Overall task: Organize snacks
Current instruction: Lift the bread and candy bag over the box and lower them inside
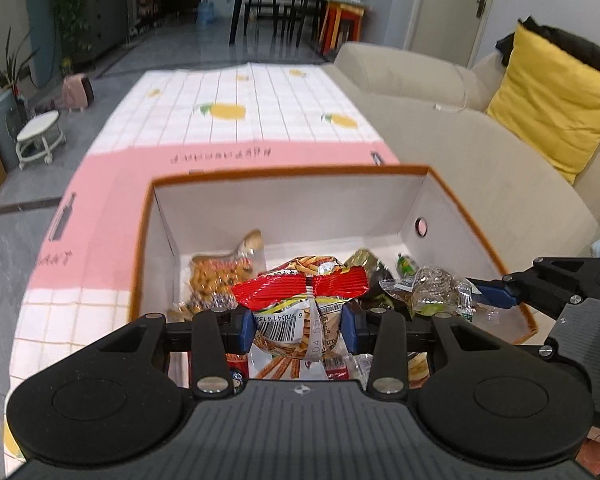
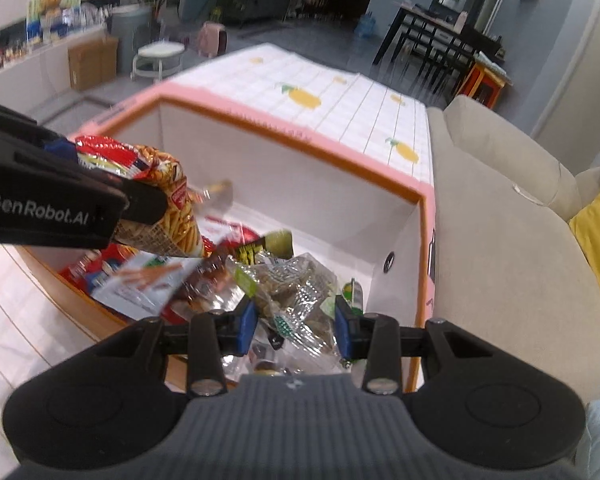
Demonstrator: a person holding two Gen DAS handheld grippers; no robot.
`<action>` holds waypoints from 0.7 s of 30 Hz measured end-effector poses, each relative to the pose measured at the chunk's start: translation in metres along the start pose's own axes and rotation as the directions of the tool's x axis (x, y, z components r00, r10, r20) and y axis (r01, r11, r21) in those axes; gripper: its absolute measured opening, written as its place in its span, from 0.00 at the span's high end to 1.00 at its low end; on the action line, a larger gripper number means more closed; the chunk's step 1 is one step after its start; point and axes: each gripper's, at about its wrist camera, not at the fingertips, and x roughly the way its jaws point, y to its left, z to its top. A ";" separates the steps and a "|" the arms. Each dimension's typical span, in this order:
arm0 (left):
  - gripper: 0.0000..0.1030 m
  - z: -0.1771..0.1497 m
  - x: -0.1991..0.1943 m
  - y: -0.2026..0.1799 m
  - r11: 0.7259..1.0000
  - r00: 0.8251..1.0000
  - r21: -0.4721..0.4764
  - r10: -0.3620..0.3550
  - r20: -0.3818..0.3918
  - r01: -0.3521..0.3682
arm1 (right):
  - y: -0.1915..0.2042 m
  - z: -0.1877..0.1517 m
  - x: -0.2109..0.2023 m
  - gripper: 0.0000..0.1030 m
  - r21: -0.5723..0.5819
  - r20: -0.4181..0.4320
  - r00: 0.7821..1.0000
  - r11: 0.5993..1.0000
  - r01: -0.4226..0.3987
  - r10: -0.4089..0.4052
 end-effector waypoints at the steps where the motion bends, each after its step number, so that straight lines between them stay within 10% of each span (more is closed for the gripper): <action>1: 0.56 0.000 0.004 -0.001 1.000 1.000 0.006 0.005 -0.012 -0.005 | 0.001 -0.001 0.005 0.64 -0.009 -0.012 1.000 1.000 0.003 -0.003; 21: 0.53 0.003 0.038 -0.010 0.998 0.988 0.055 0.034 -0.149 -0.026 | -0.018 0.017 0.035 0.63 0.054 -0.199 0.979 0.998 -0.040 0.050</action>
